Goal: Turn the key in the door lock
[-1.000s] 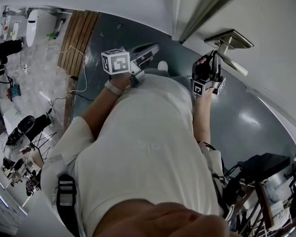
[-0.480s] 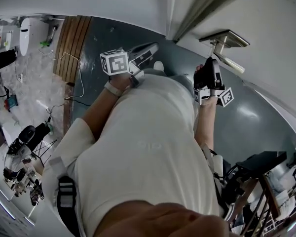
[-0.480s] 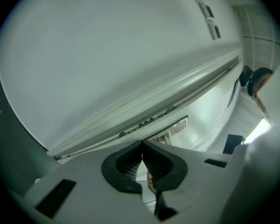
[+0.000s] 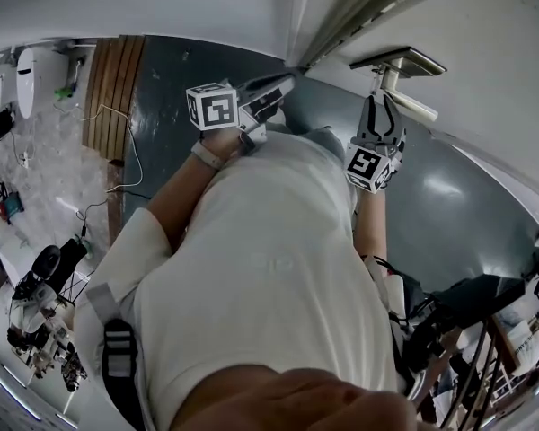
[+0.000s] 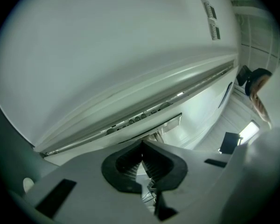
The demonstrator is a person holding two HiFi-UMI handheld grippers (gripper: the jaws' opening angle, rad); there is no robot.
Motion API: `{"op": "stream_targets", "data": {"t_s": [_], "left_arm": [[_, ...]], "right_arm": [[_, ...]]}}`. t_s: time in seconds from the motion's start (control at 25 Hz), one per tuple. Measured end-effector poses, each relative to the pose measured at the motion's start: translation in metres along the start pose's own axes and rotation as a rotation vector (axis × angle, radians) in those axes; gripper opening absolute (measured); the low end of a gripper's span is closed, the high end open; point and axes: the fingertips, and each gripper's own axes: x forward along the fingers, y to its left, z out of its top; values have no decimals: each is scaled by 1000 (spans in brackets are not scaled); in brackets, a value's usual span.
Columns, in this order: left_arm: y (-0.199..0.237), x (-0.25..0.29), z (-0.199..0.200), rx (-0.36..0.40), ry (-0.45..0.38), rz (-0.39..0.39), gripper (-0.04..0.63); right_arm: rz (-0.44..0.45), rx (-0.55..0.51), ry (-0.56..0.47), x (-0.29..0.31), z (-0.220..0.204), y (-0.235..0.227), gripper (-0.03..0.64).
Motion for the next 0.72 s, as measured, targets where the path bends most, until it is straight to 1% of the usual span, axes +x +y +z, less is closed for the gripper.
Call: {"op": "stream_targets", "data": {"t_s": [0.04, 0.08, 0.12, 0.2, 0.28, 0.4, 0.44, 0.48, 0.56, 0.64, 0.72], "left_arm": [[1, 2, -1, 1, 6, -2, 6], [3, 4, -2, 0, 10, -1, 6], [5, 5, -3, -2, 13, 2, 6], [7, 5, -5, -17, 17, 5, 6], [4, 1, -7, -33, 19, -5, 6], [6, -6, -5, -16, 9, 11, 6], [6, -7, -6, -19, 9, 12, 6], [6, -8, -9, -29, 13, 10, 6], [6, -9, -12, -44, 16, 4, 6], [6, -11, -10, -40, 4, 7, 6], [7, -11, -8, -35, -8, 17, 6]], "right_arm": [[-3, -81, 19, 4, 0, 4, 110], [-9, -134, 31, 7, 0, 6, 110], [-21, -161, 43, 11, 0, 5, 110], [-58, -176, 76, 19, -2, 1, 110], [-97, -155, 107, 24, -1, -2, 110], [-147, -133, 106, 26, 8, -3, 109], [-158, -130, 102, 27, 9, -2, 98], [-167, -124, 100, 28, 9, -1, 74], [-182, -101, 100, 28, 9, 0, 67], [-186, -55, 101, 28, 9, -1, 65], [-175, 16, 97, 28, 9, -3, 64]]}}
